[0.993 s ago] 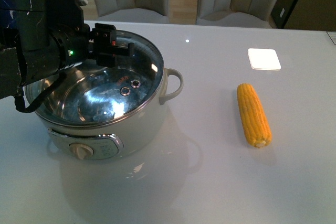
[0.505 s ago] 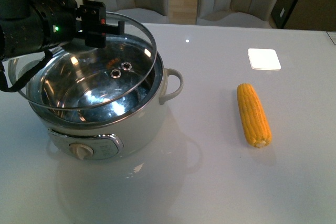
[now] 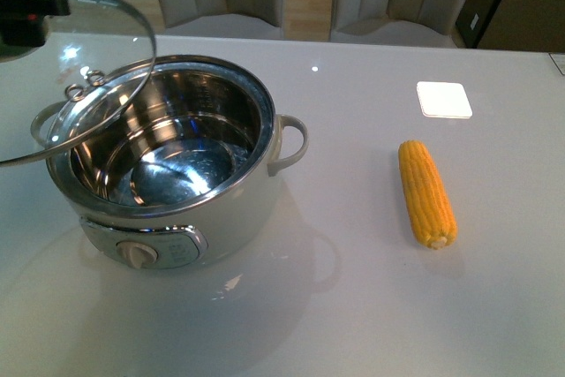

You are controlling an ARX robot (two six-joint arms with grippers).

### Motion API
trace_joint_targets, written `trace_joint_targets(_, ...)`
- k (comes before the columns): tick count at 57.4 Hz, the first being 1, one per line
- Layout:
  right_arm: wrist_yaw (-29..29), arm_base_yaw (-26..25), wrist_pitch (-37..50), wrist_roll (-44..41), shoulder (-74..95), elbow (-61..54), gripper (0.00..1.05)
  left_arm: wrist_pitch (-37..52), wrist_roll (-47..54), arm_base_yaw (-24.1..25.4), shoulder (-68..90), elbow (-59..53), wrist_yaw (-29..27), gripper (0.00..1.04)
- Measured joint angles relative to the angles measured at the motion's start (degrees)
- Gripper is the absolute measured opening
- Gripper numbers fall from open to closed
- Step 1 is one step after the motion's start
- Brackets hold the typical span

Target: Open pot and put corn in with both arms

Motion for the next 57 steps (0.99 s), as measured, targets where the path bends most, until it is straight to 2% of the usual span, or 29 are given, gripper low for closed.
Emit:
trace_joint_targets(4, 0.0, 0.0, 0.0, 0.0, 0.0, 0.0, 0.96, 0.7, 0.1, 2.3, -0.2, -1.1, 0.7, 0.41)
trace_joint_targets(15, 0.0, 0.0, 0.0, 0.0, 0.0, 0.0, 0.96, 4.2, 2.4, 13.4, -0.2, -3.6, 3.6, 0.41)
trace_joint_targets(30, 0.0, 0.0, 0.0, 0.0, 0.0, 0.0, 0.96, 8.6, 3.7, 22.7, 6.3, -2.5, 6.1, 0.41)
trace_joint_targets(42, 0.0, 0.0, 0.0, 0.0, 0.0, 0.0, 0.96, 11.1, 3.7, 26.4, 13.6, 1.8, 8.0, 0.41)
trace_joint_targets(57, 0.0, 0.0, 0.0, 0.0, 0.0, 0.0, 0.96, 14.9, 3.6, 26.9, 23.9, 6.5, 8.6, 0.41)
